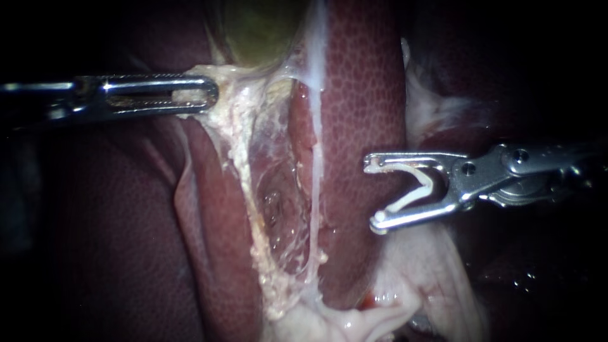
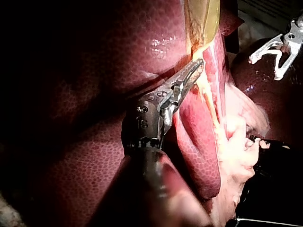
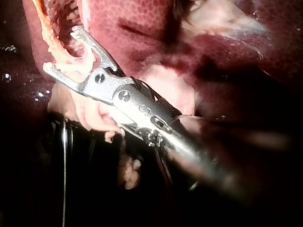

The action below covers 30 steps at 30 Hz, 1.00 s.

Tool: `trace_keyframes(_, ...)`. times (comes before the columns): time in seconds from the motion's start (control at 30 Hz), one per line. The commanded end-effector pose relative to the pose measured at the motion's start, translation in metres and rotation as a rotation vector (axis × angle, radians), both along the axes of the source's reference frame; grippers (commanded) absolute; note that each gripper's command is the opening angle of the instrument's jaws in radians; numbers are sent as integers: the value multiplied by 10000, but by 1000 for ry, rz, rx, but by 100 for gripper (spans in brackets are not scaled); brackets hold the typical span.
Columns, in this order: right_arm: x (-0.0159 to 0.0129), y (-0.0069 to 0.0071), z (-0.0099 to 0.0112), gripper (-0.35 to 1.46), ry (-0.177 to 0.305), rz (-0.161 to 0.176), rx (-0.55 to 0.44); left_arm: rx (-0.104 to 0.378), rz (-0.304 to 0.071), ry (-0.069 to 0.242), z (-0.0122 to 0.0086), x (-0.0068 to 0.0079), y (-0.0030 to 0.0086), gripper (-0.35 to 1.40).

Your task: Clipping first clip left tube

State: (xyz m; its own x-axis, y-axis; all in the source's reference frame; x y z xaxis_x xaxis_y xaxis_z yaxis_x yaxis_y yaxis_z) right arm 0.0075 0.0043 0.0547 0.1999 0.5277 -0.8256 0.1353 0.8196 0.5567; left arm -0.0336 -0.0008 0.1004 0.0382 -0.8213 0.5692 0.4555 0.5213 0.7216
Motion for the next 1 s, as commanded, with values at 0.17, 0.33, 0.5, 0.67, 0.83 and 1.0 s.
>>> trace_keyframes(0.17, 0, 0, -1, 60, 0, 0, 0, 0, -1, 0, 0, 0, 0, -35)
trace_keyframes(0.33, 1, 0, -1, 60, 0, 1, 0, 0, -1, 1, 0, 0, -1, -35)
trace_keyframes(0.5, 5, 0, 0, 60, 1, 4, 0, 0, -1, 1, 0, 0, -1, -35)
trace_keyframes(0.67, 18, -6, 6, 60, 5, 14, -6, -1, -1, 1, 1, 0, -1, -35)
trace_keyframes(0.83, 43, -20, 25, 60, 28, 6, -13, -1, -1, 1, 0, 0, -1, -35)
trace_keyframes(1.0, 69, -32, 47, 60, 46, 4, -21, -1, -2, 1, 0, 0, -2, -35)
